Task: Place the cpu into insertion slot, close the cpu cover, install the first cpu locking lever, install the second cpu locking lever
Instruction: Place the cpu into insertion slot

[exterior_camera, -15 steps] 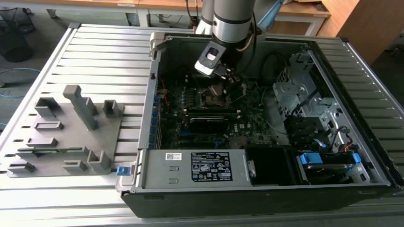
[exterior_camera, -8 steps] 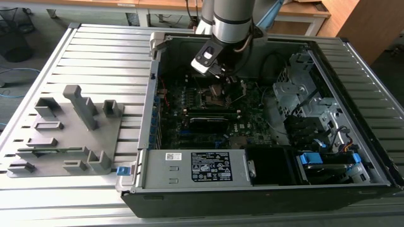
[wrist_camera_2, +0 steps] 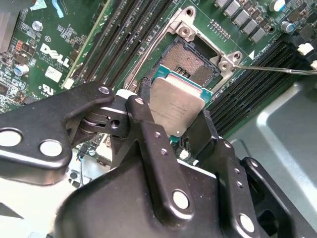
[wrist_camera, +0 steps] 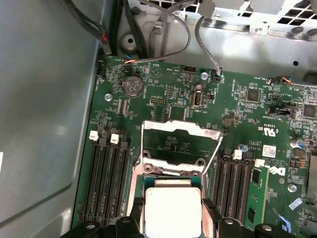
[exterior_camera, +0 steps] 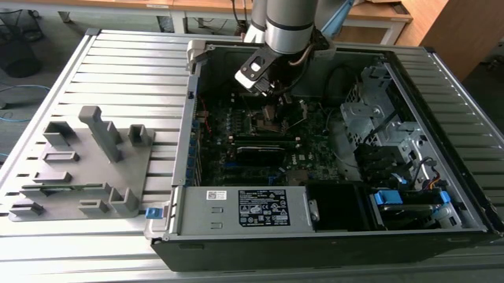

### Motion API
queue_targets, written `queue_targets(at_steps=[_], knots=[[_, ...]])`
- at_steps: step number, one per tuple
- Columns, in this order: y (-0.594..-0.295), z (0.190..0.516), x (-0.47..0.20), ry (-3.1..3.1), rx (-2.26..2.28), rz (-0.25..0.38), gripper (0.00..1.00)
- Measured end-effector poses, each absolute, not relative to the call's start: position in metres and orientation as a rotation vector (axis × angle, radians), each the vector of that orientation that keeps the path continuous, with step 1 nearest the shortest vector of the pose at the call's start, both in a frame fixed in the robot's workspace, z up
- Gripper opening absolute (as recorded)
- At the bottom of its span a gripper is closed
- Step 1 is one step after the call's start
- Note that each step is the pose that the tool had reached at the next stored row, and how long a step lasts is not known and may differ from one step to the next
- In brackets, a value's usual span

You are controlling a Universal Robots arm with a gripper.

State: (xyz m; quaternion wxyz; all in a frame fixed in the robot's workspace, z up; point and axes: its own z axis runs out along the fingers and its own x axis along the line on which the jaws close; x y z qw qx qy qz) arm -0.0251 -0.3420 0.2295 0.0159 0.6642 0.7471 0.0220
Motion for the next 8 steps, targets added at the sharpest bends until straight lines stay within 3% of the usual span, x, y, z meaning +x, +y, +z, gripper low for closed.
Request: queue_targets(at_steps=[8], knots=[[-0.342,0.2293,-0.0251,2.254,2.139,0.066,0.54]])
